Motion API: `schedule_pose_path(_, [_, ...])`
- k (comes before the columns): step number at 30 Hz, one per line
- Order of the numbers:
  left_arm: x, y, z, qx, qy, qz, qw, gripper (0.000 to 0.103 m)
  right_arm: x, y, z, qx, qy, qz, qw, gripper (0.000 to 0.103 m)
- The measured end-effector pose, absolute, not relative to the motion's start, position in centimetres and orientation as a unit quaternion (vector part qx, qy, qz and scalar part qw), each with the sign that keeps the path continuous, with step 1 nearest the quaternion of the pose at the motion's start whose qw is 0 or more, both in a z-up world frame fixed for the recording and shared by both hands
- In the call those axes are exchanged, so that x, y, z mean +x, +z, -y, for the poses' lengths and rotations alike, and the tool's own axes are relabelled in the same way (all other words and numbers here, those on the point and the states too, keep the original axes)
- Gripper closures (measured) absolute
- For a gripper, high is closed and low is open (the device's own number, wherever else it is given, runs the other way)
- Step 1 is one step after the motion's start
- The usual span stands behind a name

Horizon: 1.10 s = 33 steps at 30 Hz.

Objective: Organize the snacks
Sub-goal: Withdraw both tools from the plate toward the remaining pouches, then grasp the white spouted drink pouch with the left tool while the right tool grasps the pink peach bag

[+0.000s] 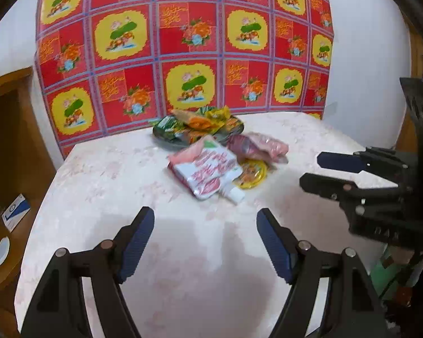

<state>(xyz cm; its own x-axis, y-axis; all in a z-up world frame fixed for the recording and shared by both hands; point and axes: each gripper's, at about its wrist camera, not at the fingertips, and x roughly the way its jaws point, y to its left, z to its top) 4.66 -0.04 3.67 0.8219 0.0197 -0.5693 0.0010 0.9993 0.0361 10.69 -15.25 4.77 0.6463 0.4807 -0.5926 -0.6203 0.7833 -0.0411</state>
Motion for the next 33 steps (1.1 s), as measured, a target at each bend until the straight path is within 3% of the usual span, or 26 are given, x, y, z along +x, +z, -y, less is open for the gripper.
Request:
schedule_pose_path(17, [5.7, 2.3, -1.4, -0.061, -0.059, -0.351, 0.932, 0.024, 12.9, 2.1, 16.2, -0.111, 0.245, -0.344, 0.9, 0.057])
schedule_pose_path(26, [11.8, 5.4, -3.6, -0.093, -0.021, -0.391, 0.915, 0.017, 13.2, 1.8, 16.7, -0.098, 0.249, -0.355, 0.896, 0.057])
schedule_pose_path(33, [16.1, 3.4, -6.2, -0.18, -0.014, -0.419, 0.89, 0.017, 13.5, 1.9, 16.9, -0.091, 0.26, -0.358, 0.892, 0.057])
